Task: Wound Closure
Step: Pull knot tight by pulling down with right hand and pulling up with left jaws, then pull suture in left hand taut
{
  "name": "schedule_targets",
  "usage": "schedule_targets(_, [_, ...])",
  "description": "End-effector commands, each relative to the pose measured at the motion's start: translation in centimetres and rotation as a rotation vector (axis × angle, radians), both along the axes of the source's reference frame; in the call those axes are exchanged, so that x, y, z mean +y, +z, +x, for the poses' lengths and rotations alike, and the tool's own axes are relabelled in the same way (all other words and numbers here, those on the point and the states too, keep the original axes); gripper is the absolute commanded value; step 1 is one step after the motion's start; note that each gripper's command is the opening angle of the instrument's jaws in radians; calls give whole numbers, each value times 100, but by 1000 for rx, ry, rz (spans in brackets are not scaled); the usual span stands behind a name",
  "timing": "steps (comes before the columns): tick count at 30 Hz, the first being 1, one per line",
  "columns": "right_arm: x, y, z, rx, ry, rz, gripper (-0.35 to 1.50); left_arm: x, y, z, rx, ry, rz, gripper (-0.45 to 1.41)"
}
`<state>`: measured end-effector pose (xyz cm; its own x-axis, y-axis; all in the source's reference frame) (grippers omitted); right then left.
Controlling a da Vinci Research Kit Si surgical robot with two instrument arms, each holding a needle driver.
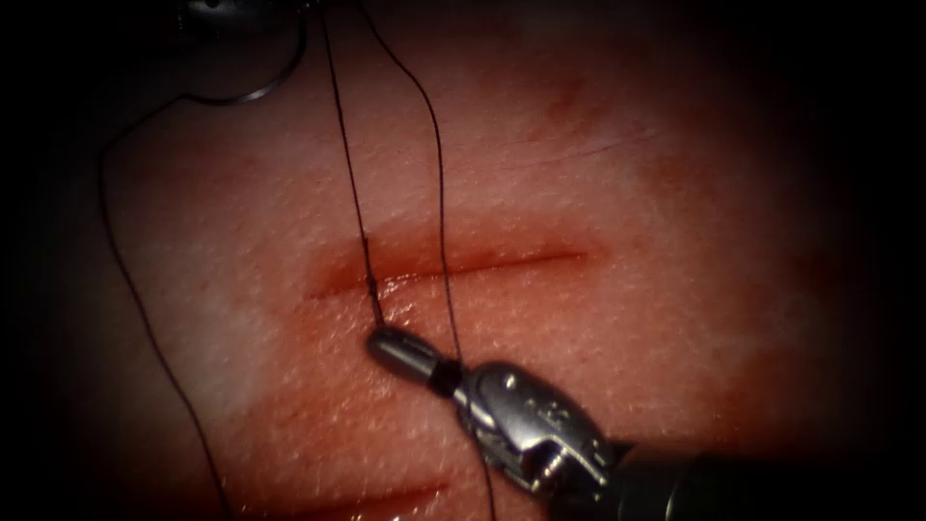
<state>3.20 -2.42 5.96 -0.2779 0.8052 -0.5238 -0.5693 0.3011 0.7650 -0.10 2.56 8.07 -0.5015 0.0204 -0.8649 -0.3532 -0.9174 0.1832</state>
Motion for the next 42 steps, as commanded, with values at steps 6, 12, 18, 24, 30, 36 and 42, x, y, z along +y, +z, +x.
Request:
schedule_targets(6, [-30, 22, 11, -74, -44, 5, -35, 22, 19, -6, 3, -18, -19, -45])
schedule_targets(12, [-42, 32, 9, -107, -54, 9, -35, 27, 24, -1, 0, -26, -25, -45])
schedule_targets(18, [-29, 26, 8, -57, -27, -109, -35, 11, 11, -1, -20, -8, -33, -45])
schedule_targets(24, [-14, 2, 0, -127, -95, -256, 103, -13, -39, -3, -62, -20, 35, -45])
schedule_targets(30, [-4, -17, -23, -151, -131, -311, 89, -31, -111, -6, -104, -29, 88, -45])
schedule_targets(36, [26, -14, -36, -166, -140, -317, 95, -49, -196, -9, -153, -40, 113, -45])
schedule_targets(42, [50, -1, -25, -150, -190, -331, 98, -57, -252, -12, -161, -29, 108, -45])
